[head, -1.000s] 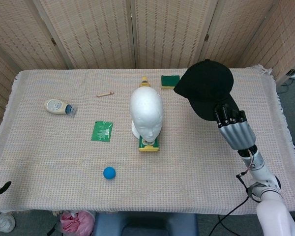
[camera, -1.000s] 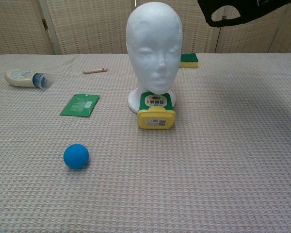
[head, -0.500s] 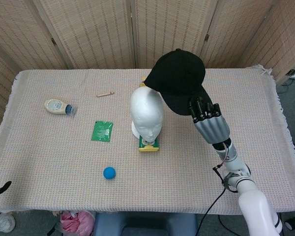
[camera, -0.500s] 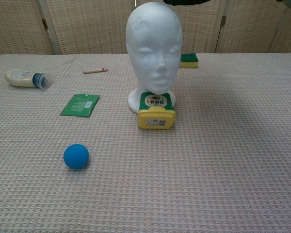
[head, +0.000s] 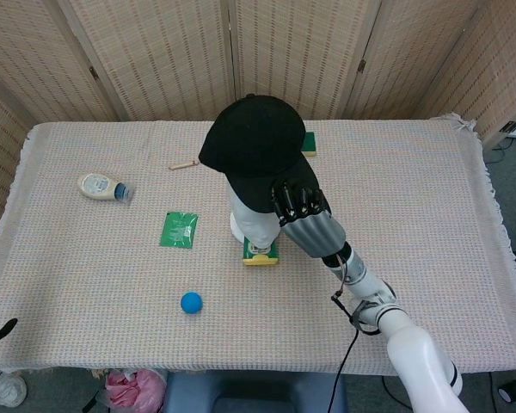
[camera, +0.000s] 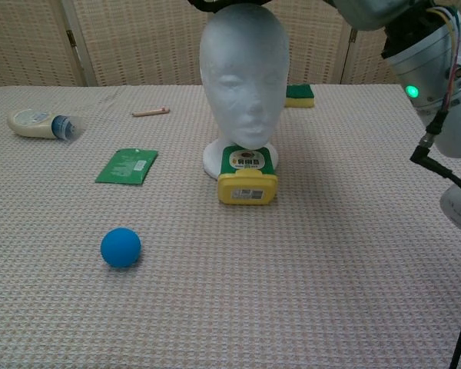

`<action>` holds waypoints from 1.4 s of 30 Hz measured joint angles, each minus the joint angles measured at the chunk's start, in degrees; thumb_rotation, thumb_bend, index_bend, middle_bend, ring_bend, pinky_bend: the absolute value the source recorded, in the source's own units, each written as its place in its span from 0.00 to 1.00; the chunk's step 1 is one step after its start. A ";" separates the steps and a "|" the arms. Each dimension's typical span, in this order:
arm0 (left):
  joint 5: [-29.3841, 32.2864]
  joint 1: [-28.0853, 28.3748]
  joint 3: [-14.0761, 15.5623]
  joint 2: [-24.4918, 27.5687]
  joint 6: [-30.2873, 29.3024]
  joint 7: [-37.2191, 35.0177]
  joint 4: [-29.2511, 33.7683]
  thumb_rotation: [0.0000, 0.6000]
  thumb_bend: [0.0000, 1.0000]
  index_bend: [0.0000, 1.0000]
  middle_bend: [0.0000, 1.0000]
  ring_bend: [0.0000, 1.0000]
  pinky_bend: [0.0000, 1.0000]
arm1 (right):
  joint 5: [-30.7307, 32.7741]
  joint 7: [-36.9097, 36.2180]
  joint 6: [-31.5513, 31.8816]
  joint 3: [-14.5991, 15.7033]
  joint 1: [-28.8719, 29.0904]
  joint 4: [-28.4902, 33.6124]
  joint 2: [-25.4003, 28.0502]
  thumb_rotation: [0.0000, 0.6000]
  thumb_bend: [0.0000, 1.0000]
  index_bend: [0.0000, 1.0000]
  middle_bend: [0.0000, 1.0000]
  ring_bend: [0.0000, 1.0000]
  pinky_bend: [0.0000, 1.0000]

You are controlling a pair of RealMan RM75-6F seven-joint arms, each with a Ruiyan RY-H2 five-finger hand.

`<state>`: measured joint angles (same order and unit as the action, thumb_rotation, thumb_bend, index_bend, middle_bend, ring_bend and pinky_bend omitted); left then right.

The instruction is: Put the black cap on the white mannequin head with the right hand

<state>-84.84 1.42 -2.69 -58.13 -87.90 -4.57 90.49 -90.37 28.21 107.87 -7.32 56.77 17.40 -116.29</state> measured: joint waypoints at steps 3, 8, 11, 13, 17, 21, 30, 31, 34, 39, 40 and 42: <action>-0.36 0.00 0.14 0.21 0.03 -0.61 -0.15 1.00 0.18 0.00 0.00 0.00 0.17 | -0.63 1.82 -0.75 0.61 -0.19 0.81 -0.89 1.00 0.75 1.00 0.88 0.81 1.00; -0.66 -0.19 0.21 0.48 -0.36 -1.79 -0.50 1.00 0.18 0.00 0.00 0.00 0.17 | -1.32 3.79 -0.82 1.33 -1.82 1.73 -2.11 1.00 0.75 1.00 0.88 0.81 1.00; -0.75 -0.10 0.31 0.60 -0.01 -2.33 -0.87 1.00 0.18 0.00 0.00 0.00 0.17 | -1.76 4.42 -0.42 1.86 -3.26 2.28 -2.61 1.00 0.75 1.00 0.88 0.81 1.00; -0.95 -0.06 0.40 0.62 0.04 -2.42 -0.99 1.00 0.18 0.00 0.00 0.00 0.17 | -2.34 4.71 -0.20 2.46 -4.15 2.56 -2.96 1.00 0.75 1.00 0.88 0.81 1.00; -1.09 -0.14 0.41 0.65 -0.25 -2.63 -0.99 1.00 0.18 0.00 0.00 0.00 0.17 | -3.33 4.91 0.40 3.29 -5.26 2.97 -3.58 1.00 0.75 1.00 0.88 0.81 1.00; -0.90 -0.14 0.39 0.72 -0.07 -2.92 -1.05 1.00 0.18 0.00 0.00 0.00 0.17 | -4.05 5.21 1.04 3.97 -6.84 3.33 -4.29 1.00 0.75 1.00 0.88 0.81 1.00; -0.62 0.00 0.36 0.73 0.32 -2.63 -0.94 1.00 0.18 0.00 0.00 0.00 0.17 | -5.55 5.62 2.42 5.35 -10.66 3.97 -5.41 1.00 0.76 1.00 0.82 0.81 1.00; -0.62 -0.01 0.36 0.73 0.30 -2.59 -0.90 1.00 0.18 0.00 0.00 0.00 0.17 | -5.54 6.04 2.32 5.33 -10.95 4.08 -5.52 1.00 0.74 0.98 0.79 0.81 1.00; -0.54 -0.04 0.33 0.73 0.23 -2.52 -0.88 1.00 0.18 0.00 0.00 0.00 0.17 | -5.39 6.83 1.39 5.25 -11.73 4.91 -5.58 1.00 0.58 0.70 0.59 0.65 0.88; -0.31 0.02 0.25 0.80 0.45 -2.80 -0.98 1.00 0.18 0.00 0.00 0.00 0.17 | -5.12 8.78 -0.41 5.21 -12.95 8.43 -4.92 1.00 0.37 0.18 0.25 0.30 0.52; -0.31 0.03 0.26 0.80 0.48 -2.80 -0.99 1.00 0.18 0.00 0.00 0.00 0.17 | -5.09 9.23 -0.96 5.28 -13.32 9.98 -4.59 1.00 0.35 0.12 0.20 0.26 0.49; -0.30 0.01 0.23 0.78 0.40 -2.76 -0.98 1.00 0.18 0.00 0.00 0.00 0.17 | -5.08 10.15 -1.83 5.44 -13.94 12.72 -3.94 1.00 0.30 0.03 0.11 0.17 0.39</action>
<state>-85.14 1.43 -2.46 -57.34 -87.51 -7.33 89.51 -95.45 38.36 106.04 -1.88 42.83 30.12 -120.22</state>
